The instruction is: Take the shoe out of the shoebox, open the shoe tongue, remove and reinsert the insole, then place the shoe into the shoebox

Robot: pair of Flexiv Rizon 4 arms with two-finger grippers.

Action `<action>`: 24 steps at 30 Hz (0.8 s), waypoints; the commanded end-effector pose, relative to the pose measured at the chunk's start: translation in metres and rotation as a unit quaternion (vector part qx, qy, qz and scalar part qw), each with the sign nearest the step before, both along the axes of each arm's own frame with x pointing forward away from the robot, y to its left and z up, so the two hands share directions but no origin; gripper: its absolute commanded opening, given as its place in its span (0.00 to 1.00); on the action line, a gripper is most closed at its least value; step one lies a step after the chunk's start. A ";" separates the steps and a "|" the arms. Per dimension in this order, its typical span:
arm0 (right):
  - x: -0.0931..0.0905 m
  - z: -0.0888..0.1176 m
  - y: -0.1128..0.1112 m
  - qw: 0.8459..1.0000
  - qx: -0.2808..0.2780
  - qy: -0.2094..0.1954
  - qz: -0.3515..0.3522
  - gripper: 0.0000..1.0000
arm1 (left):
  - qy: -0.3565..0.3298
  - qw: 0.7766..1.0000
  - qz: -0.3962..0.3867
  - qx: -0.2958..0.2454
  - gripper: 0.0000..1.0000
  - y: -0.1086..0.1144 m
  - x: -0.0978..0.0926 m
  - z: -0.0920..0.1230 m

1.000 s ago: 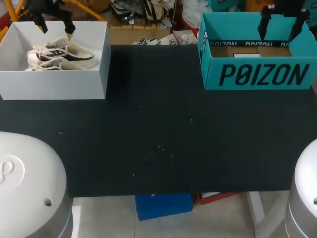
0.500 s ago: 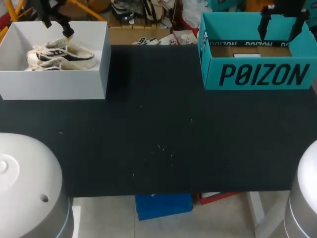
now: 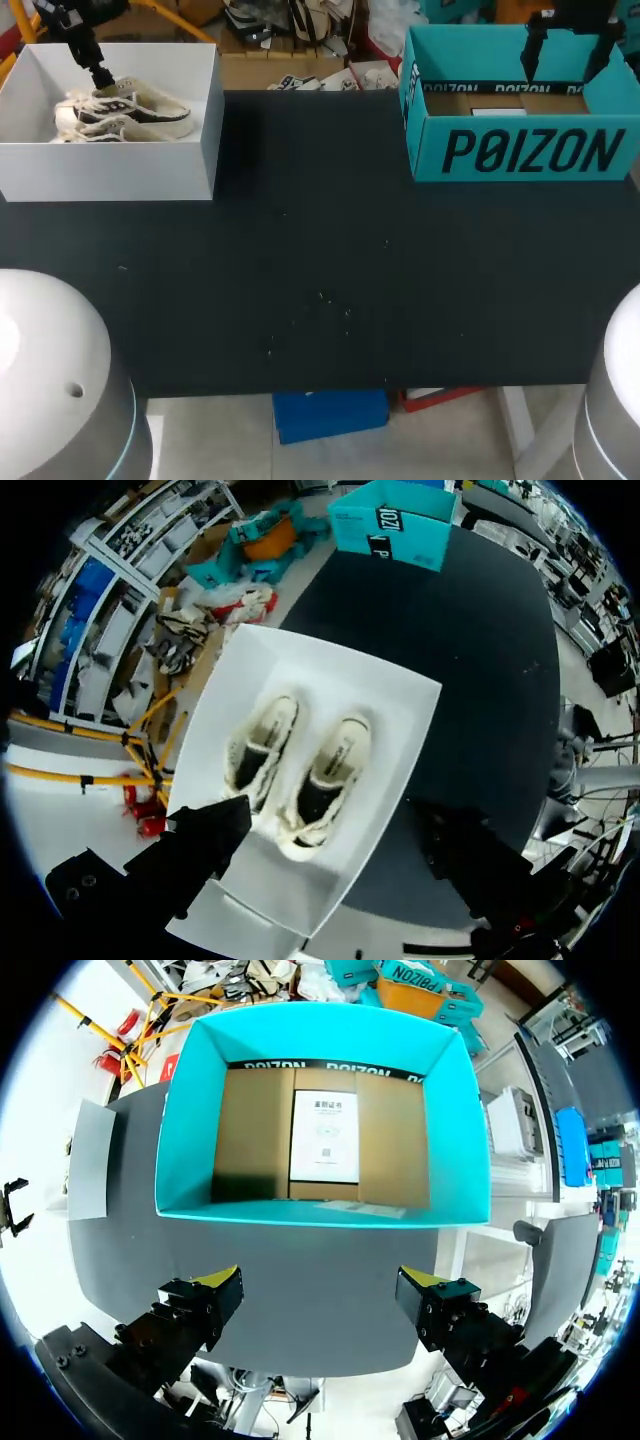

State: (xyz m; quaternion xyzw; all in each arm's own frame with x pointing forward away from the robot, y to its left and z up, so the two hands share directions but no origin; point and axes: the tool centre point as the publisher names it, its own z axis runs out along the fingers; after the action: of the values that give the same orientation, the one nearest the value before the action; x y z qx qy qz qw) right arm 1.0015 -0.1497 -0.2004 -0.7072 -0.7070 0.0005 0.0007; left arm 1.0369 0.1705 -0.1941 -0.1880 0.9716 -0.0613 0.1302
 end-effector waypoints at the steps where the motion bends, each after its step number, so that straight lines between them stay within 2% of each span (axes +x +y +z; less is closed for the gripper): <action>1: 0.000 0.000 0.000 1.000 0.000 0.000 0.000 1.00 | -0.009 0.995 -0.097 0.008 1.00 0.003 -0.001 -0.002; 6: 0.000 0.000 0.000 1.000 0.000 0.000 0.000 1.00 | -0.009 0.995 -0.097 0.008 1.00 0.003 -0.001 -0.002; 9: 0.000 0.000 0.000 1.000 0.000 0.000 0.000 1.00 | 0.008 0.991 -0.127 0.035 1.00 0.005 -0.001 -0.012; 13: 0.000 0.000 0.000 1.000 0.000 0.000 0.000 1.00 | 0.019 0.990 -0.126 0.058 1.00 0.016 0.009 -0.020; 15: 0.000 0.000 0.000 1.000 0.000 0.000 0.000 1.00 | 0.018 0.990 -0.121 0.064 0.89 0.021 0.015 -0.025; 18: 0.000 0.000 0.000 1.000 0.000 0.000 0.000 1.00 | 0.022 0.992 -0.112 0.062 0.87 0.025 0.023 -0.031; 20: 0.000 0.000 0.000 1.000 0.000 0.000 0.000 1.00 | 0.022 0.992 -0.110 0.062 0.76 0.026 0.028 -0.036; 22: 0.000 0.000 0.000 1.000 0.000 0.000 0.000 1.00 | 0.025 0.992 -0.107 0.061 0.76 0.027 0.031 -0.042; 24: 0.000 0.000 0.000 1.000 0.000 0.000 0.000 1.00 | 0.021 0.991 -0.111 0.071 0.73 0.026 0.033 -0.050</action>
State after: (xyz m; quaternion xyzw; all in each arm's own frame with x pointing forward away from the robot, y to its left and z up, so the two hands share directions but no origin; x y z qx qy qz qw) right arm 1.0015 -0.1498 -0.2003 -0.7072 -0.7070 0.0008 0.0003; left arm 1.0606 0.1997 -0.2327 -0.0738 0.9905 -0.0074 0.1158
